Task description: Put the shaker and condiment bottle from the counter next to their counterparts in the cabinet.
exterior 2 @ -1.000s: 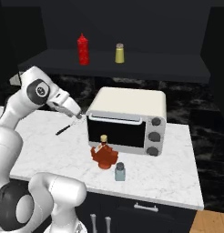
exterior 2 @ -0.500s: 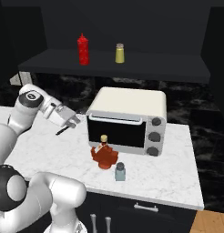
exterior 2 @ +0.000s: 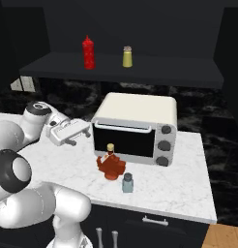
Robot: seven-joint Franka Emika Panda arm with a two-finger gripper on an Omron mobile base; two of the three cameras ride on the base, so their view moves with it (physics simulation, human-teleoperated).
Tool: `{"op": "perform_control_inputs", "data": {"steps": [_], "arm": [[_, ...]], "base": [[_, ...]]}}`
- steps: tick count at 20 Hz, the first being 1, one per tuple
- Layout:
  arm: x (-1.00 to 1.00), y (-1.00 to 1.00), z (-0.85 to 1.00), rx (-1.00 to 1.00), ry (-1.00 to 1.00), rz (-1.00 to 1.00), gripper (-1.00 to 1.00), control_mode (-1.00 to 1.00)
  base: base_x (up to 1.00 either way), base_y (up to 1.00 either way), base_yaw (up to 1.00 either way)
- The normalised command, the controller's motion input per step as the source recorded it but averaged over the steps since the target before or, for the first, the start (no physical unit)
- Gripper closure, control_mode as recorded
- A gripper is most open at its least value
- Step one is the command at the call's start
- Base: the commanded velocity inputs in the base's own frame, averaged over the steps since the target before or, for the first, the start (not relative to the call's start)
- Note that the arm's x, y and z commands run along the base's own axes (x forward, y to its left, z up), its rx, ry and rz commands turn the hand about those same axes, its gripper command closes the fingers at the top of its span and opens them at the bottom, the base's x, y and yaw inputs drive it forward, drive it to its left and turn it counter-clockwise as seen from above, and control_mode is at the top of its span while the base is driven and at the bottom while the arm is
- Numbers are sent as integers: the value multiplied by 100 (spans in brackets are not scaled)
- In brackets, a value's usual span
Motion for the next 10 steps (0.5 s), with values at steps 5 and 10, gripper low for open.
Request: {"op": "perform_control_inputs", "data": {"steps": [5,10], "arm": [[0,-7,-2,0,0,2,-100,-100],[0,-44,-19,0,0,26,-100,-100]], "base": [[0,0,0],[0,0,0]]}}
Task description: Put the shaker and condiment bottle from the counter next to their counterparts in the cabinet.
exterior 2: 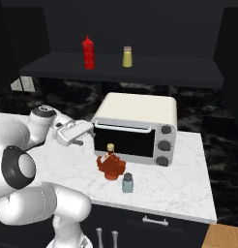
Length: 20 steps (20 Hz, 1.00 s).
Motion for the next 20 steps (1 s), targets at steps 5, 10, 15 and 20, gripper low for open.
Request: {"op": "perform_control_inputs", "data": {"steps": [5,10,15,20], "arm": [[-1,-30,-13,0,-1,25,-100,-100],[-6,-3,-9,0,0,1,-100,-100],[-12,-24,-32,0,0,4,-100,-100],[3,-25,-21,0,0,12,-100,-100]], "base": [[0,0,0],[0,0,0],[0,0,0],[0,0,0]]}}
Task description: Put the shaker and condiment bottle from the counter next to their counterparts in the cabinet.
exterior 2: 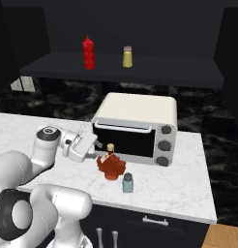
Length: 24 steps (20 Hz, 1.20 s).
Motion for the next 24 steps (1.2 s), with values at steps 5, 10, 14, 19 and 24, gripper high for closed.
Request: {"op": "perform_control_inputs", "data": {"steps": [5,10,14,19,24], "arm": [[25,-17,0,1,0,14,-100,-100],[7,-5,0,0,0,6,-100,-100],[0,-1,0,0,0,0,-100,-100],[4,-6,0,1,0,0,-100,-100],[5,-3,2,2,0,0,-100,-100]], "base": [[0,0,0],[0,0,0],[0,0,0],[0,0,0],[0,0,0]]}}
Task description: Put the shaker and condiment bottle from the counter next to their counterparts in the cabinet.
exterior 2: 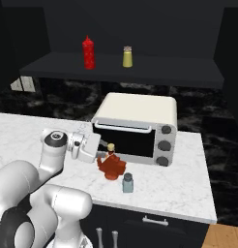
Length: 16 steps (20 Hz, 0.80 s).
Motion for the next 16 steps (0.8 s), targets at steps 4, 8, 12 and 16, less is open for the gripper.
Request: {"op": "perform_control_inputs", "data": {"steps": [4,8,12,16], "arm": [[6,0,3,1,1,0,-100,-100],[7,4,4,0,1,1,-100,-100],[5,21,11,0,0,5,-100,-100],[11,6,5,0,2,0,-100,-100]], "base": [[0,0,0],[0,0,0],[0,0,0],[0,0,0]]}}
